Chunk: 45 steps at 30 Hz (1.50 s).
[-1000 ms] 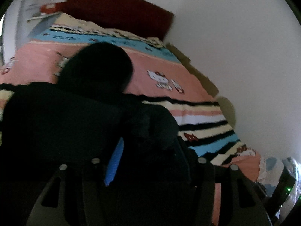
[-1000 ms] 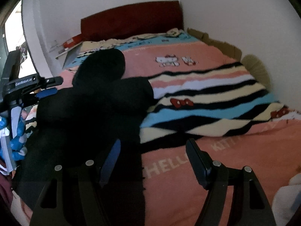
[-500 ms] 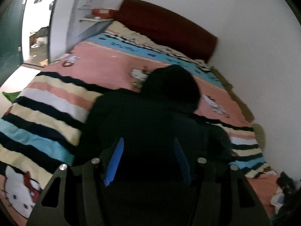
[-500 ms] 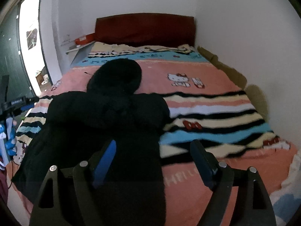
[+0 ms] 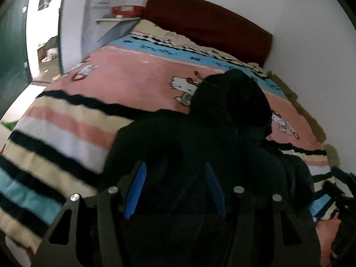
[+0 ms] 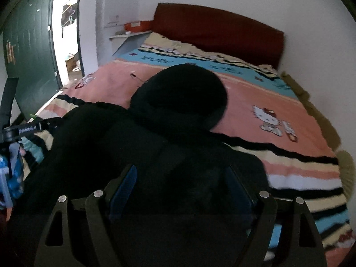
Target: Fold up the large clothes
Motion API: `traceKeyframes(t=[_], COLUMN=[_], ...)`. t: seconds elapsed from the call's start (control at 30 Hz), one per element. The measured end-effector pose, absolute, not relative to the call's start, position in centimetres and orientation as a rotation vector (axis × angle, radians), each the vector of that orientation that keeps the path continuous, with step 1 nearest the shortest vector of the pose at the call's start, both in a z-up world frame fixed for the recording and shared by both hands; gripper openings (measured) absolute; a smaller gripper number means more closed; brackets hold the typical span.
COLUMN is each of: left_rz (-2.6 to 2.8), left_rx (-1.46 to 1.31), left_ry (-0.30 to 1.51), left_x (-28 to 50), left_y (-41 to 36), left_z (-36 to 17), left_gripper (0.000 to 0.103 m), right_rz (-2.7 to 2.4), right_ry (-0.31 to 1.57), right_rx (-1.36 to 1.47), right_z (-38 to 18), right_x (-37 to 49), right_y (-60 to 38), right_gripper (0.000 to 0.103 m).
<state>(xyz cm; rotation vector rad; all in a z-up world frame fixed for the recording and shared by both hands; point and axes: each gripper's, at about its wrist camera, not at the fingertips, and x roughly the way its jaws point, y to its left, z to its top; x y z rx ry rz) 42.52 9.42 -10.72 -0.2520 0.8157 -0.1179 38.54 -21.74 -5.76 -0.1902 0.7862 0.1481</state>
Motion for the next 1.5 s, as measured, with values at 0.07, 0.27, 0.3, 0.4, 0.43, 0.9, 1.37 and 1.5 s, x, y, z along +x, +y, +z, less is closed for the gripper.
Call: traceKeyframes(t=[0.07, 0.27, 0.3, 0.4, 0.43, 0.9, 1.37, 1.5], left_rz=[-0.125, -0.140, -0.146, -0.151, -0.146, -0.157, -0.130, -0.134], left_rx=[-0.196, -0.117, -0.106, -0.058, -0.037, 0.005, 0.064, 0.056], left_ry=[0.811, 0.823, 0.823, 0.806, 0.801, 0.793, 0.806, 0.808], left_x=[44.2, 46.7, 46.8, 46.3, 46.3, 42.4, 42.0, 42.1], left_y=[7.6, 4.8, 4.5, 3.2, 2.8, 1.7, 0.0, 0.1], left_z=[-11.5, -15.5, -16.2, -17.5, -17.8, -15.8, -18.8, -18.8], left_gripper=[0.054, 0.054, 0.056, 0.058, 0.058, 0.059, 0.061, 0.061], right_rz=[0.163, 0.130, 0.130, 0.162, 0.170, 0.172, 0.187, 0.188], right_ry=[0.796, 0.874, 0.882, 0.881, 0.884, 0.879, 0.933, 0.935], right_rx=[-0.195, -0.229, -0.230, -0.181, -0.164, -0.183, -0.211, -0.206], right_z=[-7.5, -13.4, -14.2, -16.7, -17.2, -17.0, -20.7, -20.3], right_x=[40.5, 44.6, 44.9, 45.4, 45.4, 43.9, 43.9, 43.7], right_y=[-21.2, -22.9, -23.5, -24.8, -25.2, -26.4, -26.2, -26.4], right_gripper=[0.081, 0.081, 0.081, 0.082, 0.082, 0.084, 0.094, 0.094])
